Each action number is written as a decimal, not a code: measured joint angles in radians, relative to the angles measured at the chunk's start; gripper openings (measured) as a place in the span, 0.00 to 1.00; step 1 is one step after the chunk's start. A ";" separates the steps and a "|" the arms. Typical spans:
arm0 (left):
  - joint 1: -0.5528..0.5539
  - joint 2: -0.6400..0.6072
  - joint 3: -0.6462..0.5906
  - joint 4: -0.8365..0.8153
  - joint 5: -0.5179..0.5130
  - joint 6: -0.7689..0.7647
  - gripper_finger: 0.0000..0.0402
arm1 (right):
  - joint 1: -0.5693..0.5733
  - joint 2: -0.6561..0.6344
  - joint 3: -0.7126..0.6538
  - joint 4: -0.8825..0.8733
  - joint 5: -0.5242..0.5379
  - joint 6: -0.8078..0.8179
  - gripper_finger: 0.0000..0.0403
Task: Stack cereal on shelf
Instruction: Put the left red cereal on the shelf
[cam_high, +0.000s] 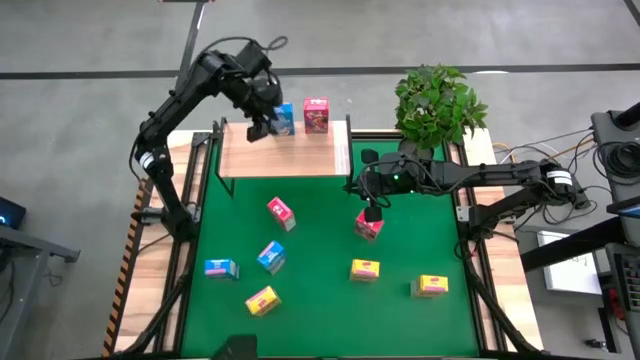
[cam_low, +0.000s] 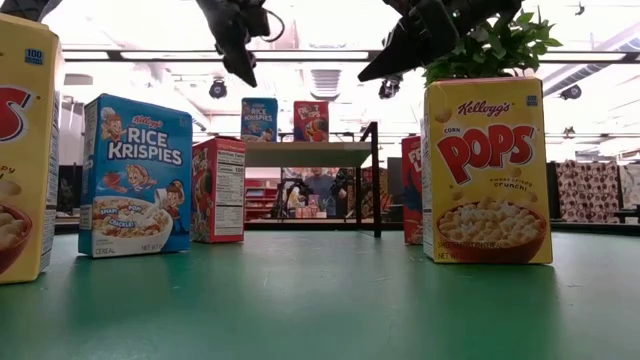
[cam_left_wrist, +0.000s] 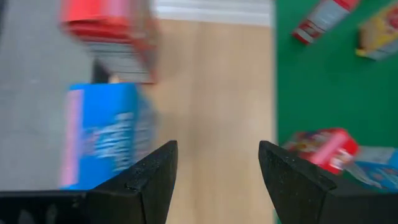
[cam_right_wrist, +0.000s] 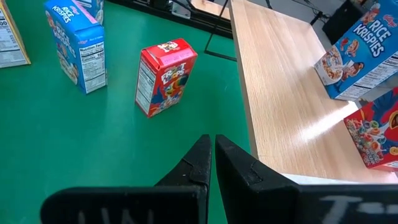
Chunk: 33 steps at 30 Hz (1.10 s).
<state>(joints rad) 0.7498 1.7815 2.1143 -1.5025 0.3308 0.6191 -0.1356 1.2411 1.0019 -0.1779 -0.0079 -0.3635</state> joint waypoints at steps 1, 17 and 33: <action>-0.020 -0.002 0.000 -0.011 -0.005 -0.004 0.52 | 0.000 0.000 0.000 0.000 0.000 -0.003 0.03; -0.312 -0.051 -0.003 -0.048 -0.150 -0.274 0.52 | 0.000 -0.003 0.000 -0.003 0.000 -0.041 0.03; -0.637 -0.111 -0.432 0.068 -0.321 -0.338 0.52 | 0.000 -0.003 0.000 -0.018 0.000 -0.040 0.03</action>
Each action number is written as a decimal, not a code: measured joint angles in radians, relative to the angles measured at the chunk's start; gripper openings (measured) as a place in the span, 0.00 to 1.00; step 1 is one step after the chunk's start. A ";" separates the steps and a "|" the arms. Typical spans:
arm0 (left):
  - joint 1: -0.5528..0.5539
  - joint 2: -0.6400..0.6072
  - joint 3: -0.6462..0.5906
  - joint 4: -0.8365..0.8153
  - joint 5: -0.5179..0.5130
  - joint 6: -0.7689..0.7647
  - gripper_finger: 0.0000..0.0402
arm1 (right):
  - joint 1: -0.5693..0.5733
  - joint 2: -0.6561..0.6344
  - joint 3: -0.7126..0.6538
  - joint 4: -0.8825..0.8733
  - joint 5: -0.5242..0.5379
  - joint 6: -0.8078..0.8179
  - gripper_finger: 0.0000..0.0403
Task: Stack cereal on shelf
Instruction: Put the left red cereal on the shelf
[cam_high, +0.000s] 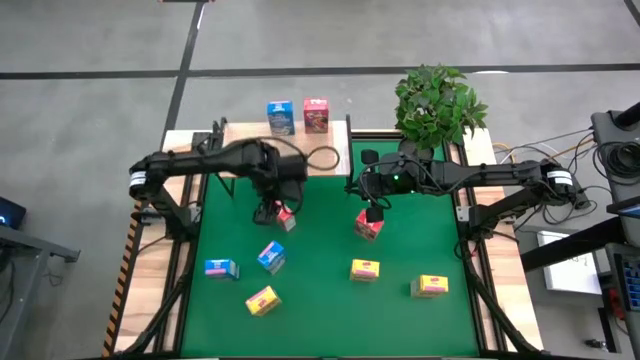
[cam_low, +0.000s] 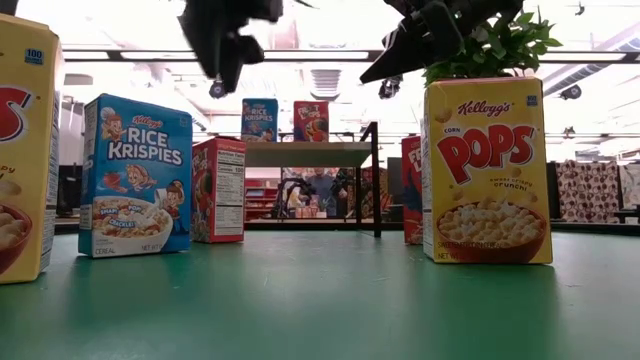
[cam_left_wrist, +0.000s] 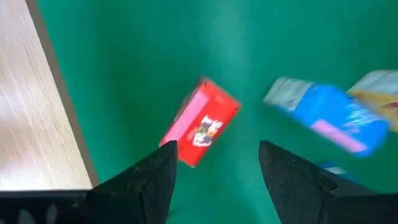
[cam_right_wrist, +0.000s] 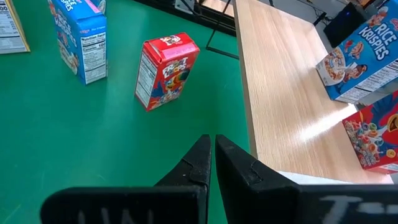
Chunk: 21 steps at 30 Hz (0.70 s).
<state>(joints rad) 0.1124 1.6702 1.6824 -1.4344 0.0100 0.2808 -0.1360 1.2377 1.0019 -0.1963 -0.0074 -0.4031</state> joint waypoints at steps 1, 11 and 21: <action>-0.009 -0.009 -0.040 0.028 -0.030 0.002 0.52 | 0.000 0.000 0.000 0.000 0.000 0.000 0.03; -0.041 -0.112 -0.287 0.268 -0.082 0.080 0.52 | 0.000 0.000 0.000 0.000 0.000 0.001 0.03; -0.042 -0.119 -0.396 0.321 -0.125 0.164 0.57 | 0.000 0.000 0.000 0.001 0.000 0.010 0.03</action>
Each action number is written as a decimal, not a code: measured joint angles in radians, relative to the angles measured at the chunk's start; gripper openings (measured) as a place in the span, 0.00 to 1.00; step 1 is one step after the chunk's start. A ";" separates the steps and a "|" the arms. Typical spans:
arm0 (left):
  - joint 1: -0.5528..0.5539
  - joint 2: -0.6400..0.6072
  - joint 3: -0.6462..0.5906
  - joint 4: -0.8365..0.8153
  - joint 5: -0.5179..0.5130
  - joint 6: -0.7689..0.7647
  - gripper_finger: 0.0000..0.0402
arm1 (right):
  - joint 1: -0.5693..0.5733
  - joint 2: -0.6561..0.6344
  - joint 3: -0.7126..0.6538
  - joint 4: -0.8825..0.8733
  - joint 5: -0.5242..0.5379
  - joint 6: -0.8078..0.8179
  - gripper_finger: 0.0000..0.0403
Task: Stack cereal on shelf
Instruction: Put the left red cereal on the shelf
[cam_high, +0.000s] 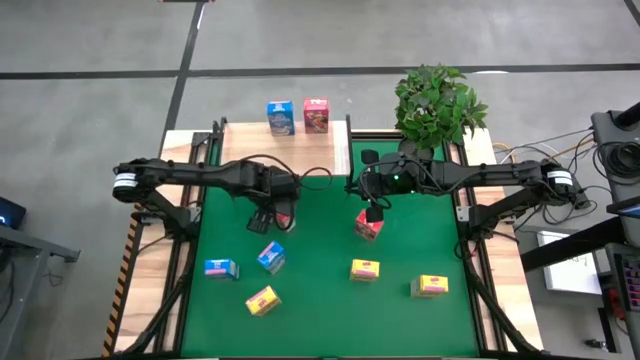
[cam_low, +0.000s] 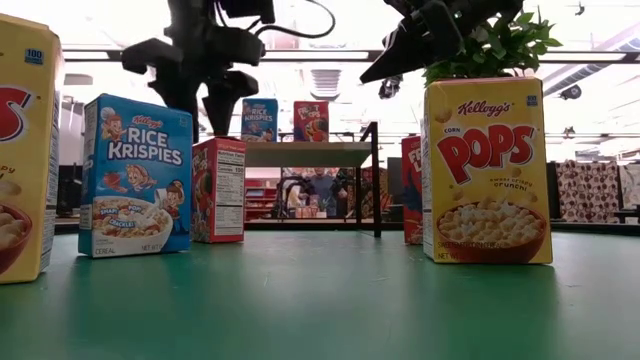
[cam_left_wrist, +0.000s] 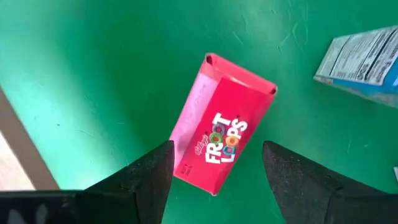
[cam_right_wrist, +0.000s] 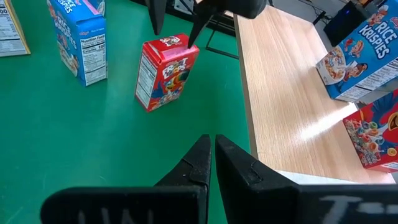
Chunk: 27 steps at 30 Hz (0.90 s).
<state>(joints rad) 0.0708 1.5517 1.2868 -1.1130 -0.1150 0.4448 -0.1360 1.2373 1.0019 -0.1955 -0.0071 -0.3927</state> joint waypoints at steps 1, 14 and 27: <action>0.000 0.000 -0.002 0.005 0.000 0.007 0.57 | 0.000 0.000 0.000 0.000 0.000 0.000 0.03; 0.000 0.008 -0.001 0.048 0.010 0.041 0.58 | 0.000 0.000 0.000 0.000 0.000 0.000 0.03; 0.000 0.009 -0.044 0.067 0.008 0.041 0.58 | 0.000 0.000 0.000 0.000 0.000 0.000 0.03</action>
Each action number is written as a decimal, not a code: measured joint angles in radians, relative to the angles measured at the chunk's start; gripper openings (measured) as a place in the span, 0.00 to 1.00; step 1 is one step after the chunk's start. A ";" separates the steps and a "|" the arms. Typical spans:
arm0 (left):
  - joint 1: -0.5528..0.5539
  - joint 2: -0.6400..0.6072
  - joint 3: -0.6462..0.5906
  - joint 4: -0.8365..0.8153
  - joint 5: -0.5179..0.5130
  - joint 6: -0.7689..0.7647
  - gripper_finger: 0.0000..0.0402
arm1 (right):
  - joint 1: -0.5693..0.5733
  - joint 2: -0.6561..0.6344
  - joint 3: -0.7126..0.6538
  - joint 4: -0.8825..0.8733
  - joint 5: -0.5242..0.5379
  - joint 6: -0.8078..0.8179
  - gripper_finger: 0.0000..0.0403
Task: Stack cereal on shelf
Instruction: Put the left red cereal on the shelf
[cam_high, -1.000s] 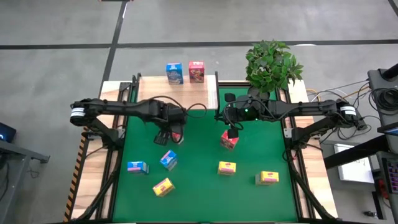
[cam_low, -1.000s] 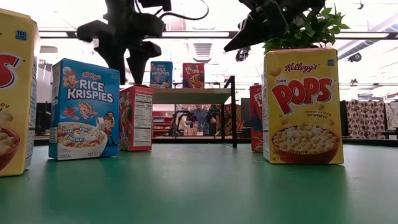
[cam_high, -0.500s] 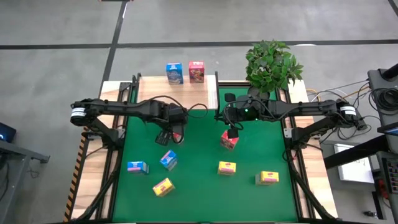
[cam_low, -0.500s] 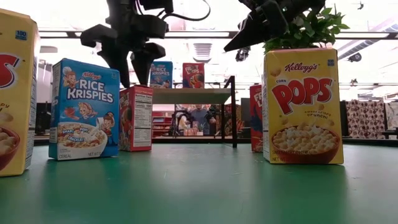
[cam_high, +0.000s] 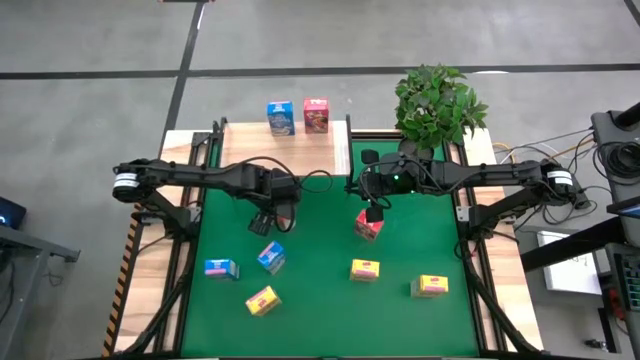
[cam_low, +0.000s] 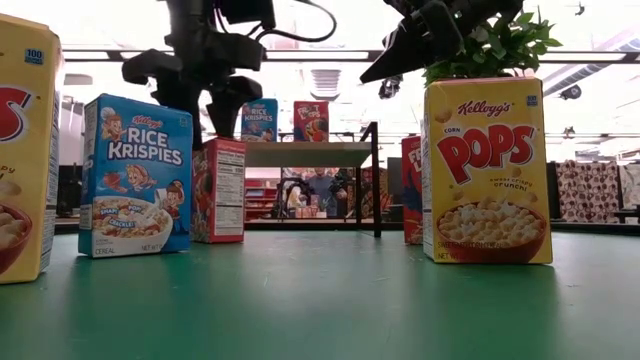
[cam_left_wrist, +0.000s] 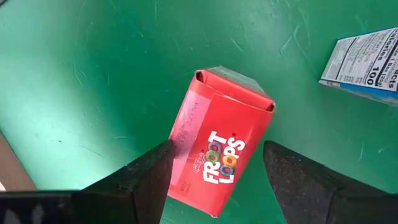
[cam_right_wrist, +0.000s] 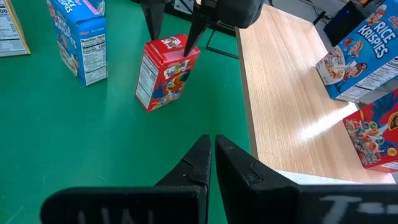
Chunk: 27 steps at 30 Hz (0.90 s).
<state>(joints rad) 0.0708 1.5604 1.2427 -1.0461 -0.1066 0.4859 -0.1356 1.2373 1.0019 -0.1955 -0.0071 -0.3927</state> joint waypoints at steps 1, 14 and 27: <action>0.000 0.001 0.005 -0.002 0.000 -0.006 0.57 | 0.000 0.000 0.000 0.000 0.000 0.000 0.03; 0.000 0.004 0.040 0.007 -0.011 -0.036 0.60 | 0.000 0.000 0.000 0.000 0.000 0.000 0.03; 0.000 0.006 0.018 0.013 -0.004 -0.001 0.66 | 0.000 0.000 0.000 -0.001 0.000 0.000 0.03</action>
<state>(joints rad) 0.0708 1.5661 1.2604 -1.0336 -0.1105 0.4849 -0.1360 1.2373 1.0019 -0.1962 -0.0072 -0.3927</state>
